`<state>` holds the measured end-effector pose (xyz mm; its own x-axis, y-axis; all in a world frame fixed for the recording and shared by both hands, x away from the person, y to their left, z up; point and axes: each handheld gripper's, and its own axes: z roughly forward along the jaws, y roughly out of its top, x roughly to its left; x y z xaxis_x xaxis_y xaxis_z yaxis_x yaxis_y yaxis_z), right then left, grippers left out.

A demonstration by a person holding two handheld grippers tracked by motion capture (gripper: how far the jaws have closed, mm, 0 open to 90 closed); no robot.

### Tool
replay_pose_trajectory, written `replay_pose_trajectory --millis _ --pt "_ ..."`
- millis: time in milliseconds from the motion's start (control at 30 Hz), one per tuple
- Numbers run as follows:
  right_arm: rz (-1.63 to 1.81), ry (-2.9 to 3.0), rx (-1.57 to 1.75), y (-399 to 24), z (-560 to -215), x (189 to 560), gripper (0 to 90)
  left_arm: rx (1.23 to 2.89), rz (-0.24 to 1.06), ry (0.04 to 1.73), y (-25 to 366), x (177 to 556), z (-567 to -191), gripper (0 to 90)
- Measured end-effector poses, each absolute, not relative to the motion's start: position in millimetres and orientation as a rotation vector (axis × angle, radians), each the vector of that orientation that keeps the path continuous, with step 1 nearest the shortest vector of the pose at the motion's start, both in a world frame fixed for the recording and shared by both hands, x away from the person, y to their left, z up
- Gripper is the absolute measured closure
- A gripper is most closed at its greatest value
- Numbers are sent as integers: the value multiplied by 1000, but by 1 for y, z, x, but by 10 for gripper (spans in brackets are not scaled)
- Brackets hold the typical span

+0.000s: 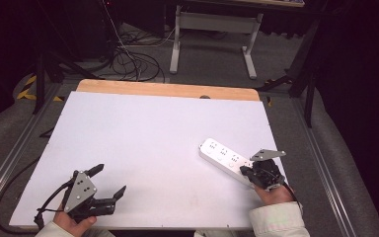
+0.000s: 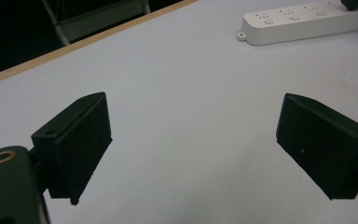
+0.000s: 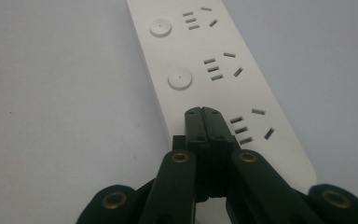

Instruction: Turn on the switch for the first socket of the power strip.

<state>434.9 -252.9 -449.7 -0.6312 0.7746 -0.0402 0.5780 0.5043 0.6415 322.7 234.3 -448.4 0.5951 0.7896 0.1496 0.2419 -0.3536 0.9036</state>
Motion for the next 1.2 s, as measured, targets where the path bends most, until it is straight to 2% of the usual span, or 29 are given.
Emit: replay_pose_trajectory --millis 1200 --pt "875 2429 1171 -255 -452 436 900 1887 743 825 234 322 -448 109"
